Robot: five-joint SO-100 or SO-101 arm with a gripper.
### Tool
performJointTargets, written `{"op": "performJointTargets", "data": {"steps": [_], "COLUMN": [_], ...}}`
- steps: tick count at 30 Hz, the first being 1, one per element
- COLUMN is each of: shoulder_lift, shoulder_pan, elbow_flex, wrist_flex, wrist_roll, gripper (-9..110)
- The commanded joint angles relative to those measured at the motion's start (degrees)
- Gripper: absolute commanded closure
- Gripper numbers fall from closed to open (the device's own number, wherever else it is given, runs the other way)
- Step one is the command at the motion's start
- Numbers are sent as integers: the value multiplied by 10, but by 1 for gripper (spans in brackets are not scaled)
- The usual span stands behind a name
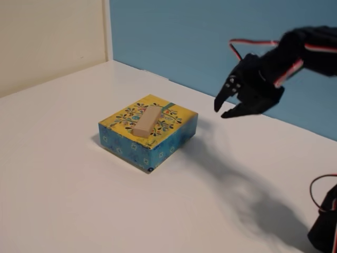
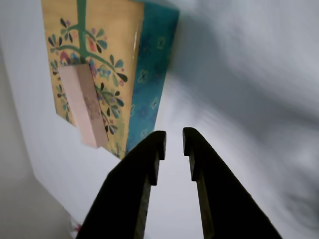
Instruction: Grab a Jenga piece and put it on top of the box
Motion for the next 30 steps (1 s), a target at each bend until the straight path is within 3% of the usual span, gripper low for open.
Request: {"op": "performJointTargets", "data": {"steps": [1,25,30], "shoulder_lift": [60,292,422], "shoulder_pan": [-4,-32,-30], "elbow_flex": [40,331,427], "wrist_flex": [-29,-144,-149], "wrist_roll": [-10,-18,-25], "gripper": [101,101,101]}}
